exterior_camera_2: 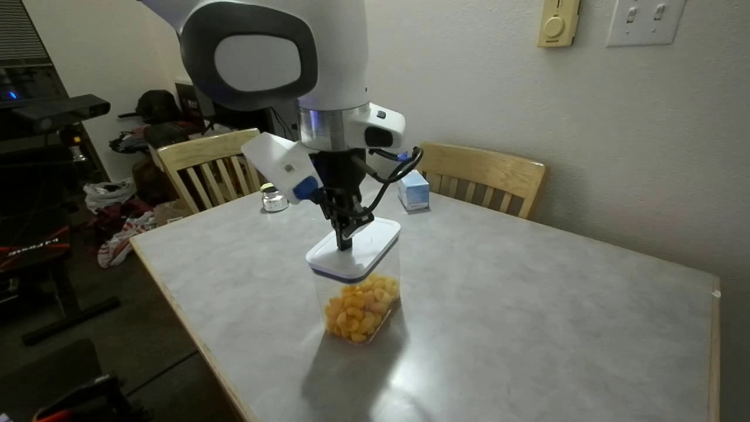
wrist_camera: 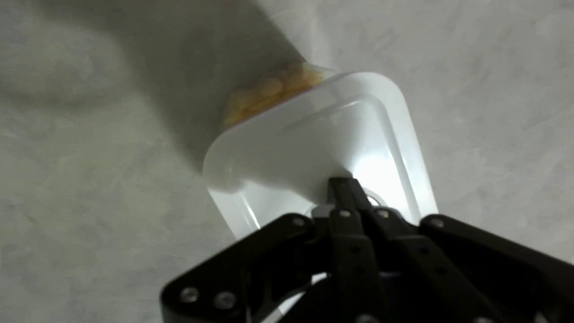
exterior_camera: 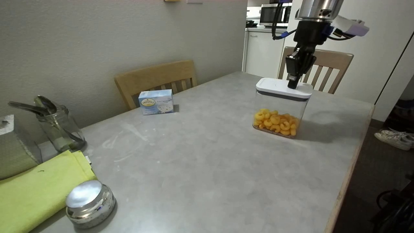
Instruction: Remove the white lid from the container and put it on the table
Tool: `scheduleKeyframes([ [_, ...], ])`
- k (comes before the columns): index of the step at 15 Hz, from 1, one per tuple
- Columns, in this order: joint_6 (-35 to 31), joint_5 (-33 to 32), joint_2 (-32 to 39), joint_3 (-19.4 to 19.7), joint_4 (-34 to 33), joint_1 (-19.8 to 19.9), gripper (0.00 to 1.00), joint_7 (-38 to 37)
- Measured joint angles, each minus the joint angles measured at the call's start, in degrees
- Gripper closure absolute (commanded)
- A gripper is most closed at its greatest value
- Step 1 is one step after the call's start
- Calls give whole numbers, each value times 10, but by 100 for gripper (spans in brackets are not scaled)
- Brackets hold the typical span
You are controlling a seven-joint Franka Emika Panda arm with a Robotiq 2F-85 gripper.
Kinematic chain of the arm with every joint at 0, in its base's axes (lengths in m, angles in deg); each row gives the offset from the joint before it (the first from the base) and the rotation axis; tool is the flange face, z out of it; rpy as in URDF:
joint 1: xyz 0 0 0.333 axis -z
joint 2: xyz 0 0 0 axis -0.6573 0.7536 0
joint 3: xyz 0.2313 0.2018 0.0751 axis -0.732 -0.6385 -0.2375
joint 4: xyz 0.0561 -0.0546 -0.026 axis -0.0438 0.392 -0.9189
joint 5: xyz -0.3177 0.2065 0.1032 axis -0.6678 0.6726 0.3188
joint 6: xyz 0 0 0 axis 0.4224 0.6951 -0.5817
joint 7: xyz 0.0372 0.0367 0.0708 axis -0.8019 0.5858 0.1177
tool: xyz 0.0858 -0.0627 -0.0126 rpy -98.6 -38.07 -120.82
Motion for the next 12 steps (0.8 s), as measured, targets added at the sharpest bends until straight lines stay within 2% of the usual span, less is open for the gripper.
scheduleKeyframes([
  [4, -19, 1, 0, -4, 0, 0, 100, 1],
  [8, -38, 42, 1, -10, 0, 5, 100, 45],
  [12, -51, 51, 8, -10, 0, 13, 100, 62],
])
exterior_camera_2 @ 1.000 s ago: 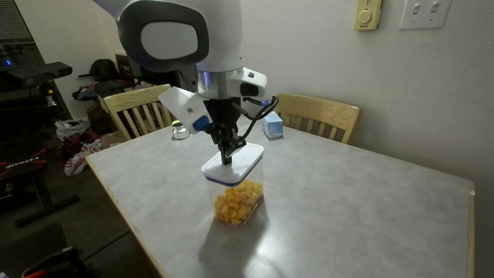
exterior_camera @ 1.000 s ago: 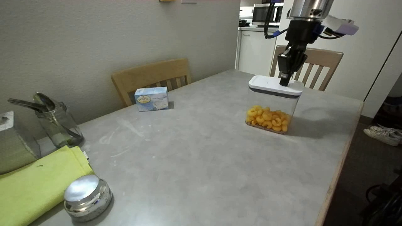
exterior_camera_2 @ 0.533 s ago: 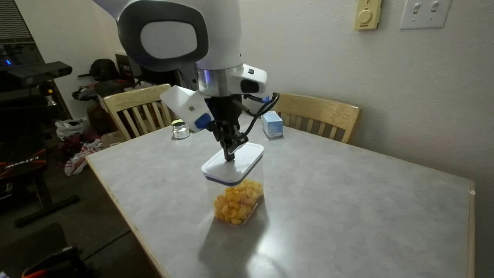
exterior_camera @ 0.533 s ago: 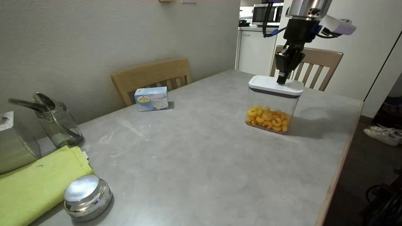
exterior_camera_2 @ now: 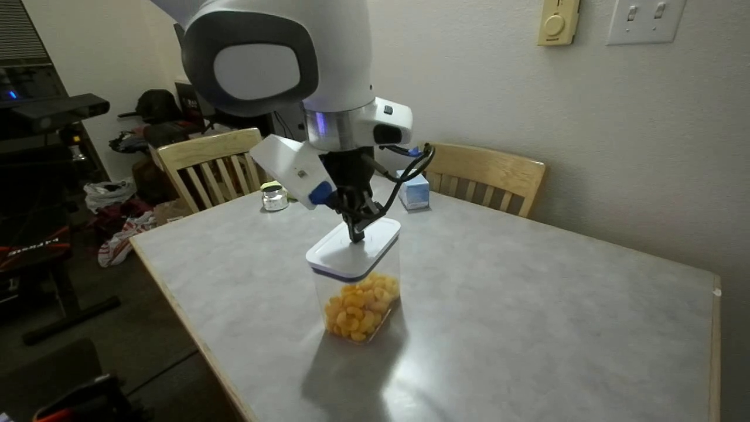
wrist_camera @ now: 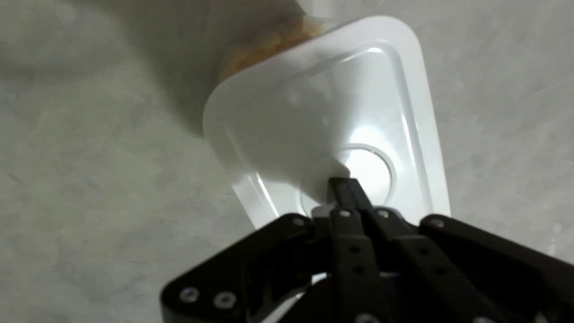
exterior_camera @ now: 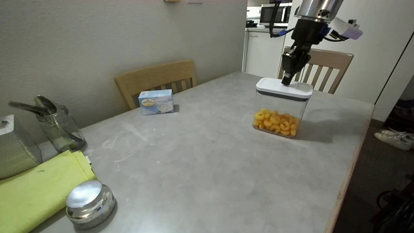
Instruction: Remove the white lid from the container and put it on the table
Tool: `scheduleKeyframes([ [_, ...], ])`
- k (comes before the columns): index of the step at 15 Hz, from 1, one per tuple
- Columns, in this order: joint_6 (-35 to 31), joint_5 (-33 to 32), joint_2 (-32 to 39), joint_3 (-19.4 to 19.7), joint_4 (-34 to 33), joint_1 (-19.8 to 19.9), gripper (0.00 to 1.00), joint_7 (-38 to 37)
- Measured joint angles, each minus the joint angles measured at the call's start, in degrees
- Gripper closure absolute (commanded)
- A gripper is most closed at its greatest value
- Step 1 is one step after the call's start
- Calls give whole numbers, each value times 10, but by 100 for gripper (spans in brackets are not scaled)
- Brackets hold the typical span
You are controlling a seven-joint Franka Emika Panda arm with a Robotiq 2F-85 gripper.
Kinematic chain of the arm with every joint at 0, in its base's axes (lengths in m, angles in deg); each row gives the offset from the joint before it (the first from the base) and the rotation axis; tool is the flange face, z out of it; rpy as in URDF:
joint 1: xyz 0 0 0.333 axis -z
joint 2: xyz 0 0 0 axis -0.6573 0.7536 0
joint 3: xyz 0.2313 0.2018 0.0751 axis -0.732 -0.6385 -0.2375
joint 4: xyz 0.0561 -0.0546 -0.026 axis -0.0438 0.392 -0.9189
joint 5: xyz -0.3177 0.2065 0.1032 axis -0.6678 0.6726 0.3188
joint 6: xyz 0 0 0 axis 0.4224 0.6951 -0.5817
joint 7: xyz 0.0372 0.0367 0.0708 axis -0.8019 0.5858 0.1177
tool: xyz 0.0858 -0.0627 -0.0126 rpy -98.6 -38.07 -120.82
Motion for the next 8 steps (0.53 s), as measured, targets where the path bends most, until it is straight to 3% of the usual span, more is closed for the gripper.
scheduleKeyframes([
  [8, -22, -35, 9, -2, -2, 4, 100, -32],
])
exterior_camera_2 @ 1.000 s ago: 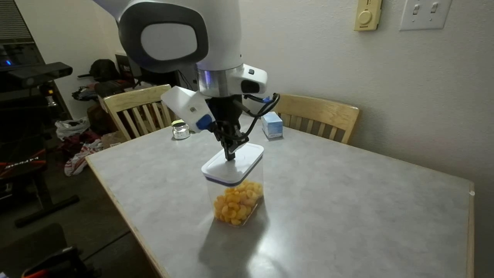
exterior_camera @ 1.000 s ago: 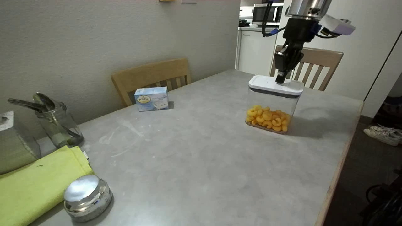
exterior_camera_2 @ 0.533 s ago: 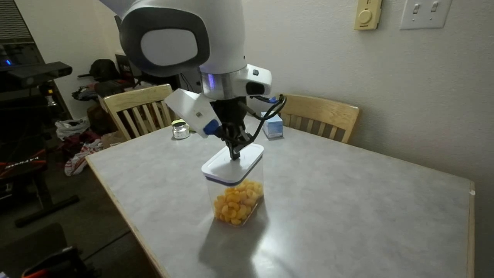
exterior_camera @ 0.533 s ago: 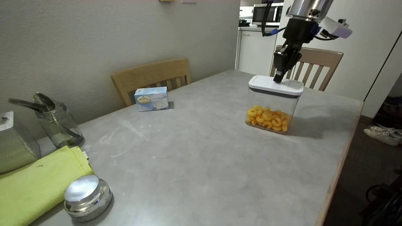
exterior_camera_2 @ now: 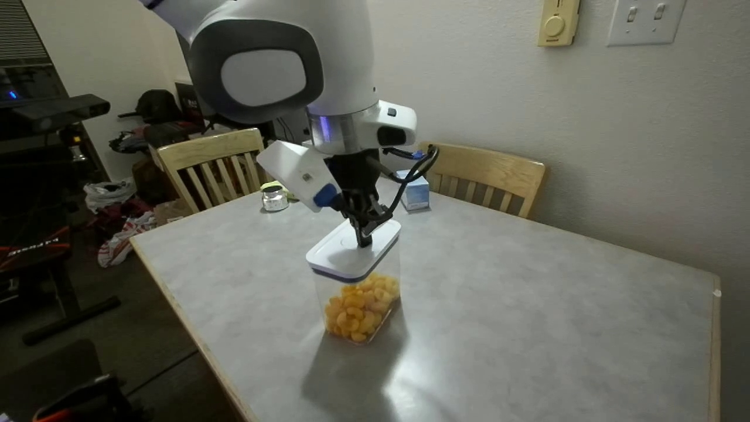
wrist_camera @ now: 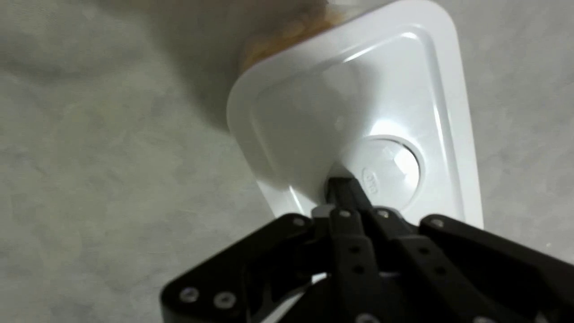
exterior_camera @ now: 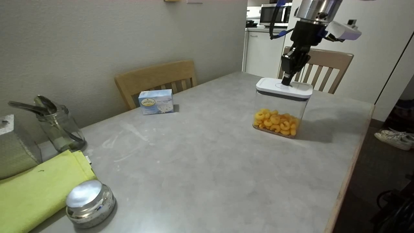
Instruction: Remove the white lid from the container and put it on the table
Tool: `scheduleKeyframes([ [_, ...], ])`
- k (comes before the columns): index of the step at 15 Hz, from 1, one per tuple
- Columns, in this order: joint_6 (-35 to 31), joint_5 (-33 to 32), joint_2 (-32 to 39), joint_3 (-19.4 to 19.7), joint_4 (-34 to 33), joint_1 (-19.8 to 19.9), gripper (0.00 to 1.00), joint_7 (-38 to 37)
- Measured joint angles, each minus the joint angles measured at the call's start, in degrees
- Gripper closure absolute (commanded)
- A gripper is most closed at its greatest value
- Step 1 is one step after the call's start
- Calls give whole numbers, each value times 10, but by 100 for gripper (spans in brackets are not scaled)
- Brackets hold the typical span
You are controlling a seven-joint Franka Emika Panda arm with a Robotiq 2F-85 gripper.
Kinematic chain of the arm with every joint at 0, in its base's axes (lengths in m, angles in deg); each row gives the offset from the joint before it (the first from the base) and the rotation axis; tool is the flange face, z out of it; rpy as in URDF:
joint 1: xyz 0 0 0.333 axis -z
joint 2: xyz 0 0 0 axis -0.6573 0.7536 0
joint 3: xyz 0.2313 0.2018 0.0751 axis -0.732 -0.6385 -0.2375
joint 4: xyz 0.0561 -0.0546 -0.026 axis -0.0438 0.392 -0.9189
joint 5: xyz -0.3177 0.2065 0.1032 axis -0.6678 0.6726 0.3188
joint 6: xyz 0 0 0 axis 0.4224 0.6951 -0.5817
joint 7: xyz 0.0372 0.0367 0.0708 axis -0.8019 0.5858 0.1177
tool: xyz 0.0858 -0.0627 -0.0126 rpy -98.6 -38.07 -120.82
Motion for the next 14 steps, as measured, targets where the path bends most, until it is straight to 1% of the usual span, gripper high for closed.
scheduleKeyframes([
  [3, 0, 1, 0, -4, 0, 0, 100, -6],
  [9, 0, 37, 0, -13, 1, 0, 100, -5],
  [14, 0, 40, -1, -16, 1, 0, 100, -5],
])
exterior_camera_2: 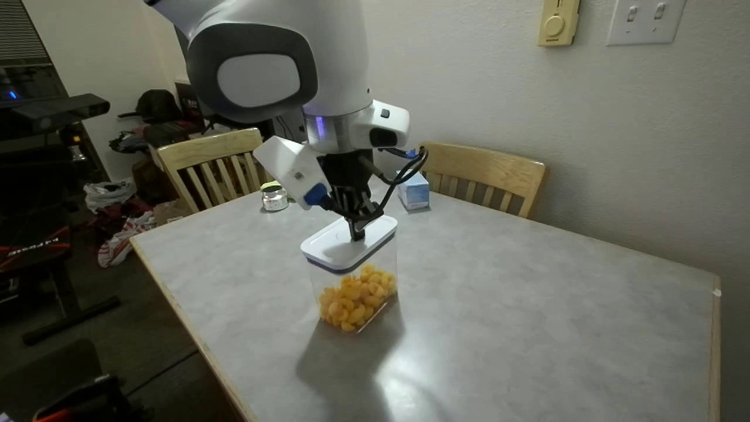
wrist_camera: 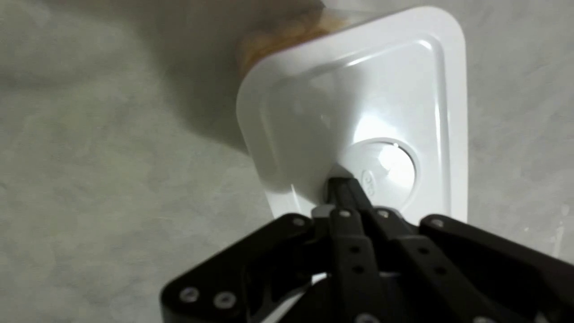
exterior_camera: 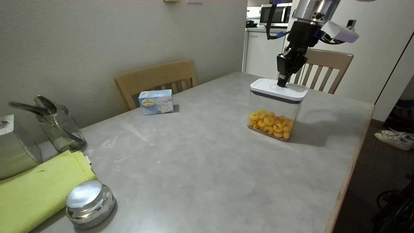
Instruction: Remove the white lid from the container and put it on the table
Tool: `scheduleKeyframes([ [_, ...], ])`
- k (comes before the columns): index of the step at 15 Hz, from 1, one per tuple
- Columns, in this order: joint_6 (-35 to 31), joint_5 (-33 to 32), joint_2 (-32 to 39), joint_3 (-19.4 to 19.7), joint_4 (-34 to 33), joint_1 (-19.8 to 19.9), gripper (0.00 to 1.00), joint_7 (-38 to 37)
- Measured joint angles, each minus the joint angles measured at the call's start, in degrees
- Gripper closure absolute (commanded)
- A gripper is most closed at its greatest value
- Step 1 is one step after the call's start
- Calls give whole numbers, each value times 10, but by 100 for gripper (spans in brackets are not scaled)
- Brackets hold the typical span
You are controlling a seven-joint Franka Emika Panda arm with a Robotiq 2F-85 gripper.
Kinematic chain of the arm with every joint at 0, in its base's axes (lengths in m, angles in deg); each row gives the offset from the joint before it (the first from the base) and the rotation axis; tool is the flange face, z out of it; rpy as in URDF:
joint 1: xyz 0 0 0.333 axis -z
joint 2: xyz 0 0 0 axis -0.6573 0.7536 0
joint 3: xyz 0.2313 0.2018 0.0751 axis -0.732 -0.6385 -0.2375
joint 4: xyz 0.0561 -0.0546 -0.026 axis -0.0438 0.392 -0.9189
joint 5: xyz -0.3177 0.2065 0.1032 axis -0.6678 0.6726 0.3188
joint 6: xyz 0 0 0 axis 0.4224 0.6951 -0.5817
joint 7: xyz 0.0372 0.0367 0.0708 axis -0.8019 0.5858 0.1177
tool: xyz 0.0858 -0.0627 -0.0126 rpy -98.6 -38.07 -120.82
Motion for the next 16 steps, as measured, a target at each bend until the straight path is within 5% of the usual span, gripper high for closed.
scheduleKeyframes([
  [16, -1, -2, -2, -17, 0, 0, 100, 1],
])
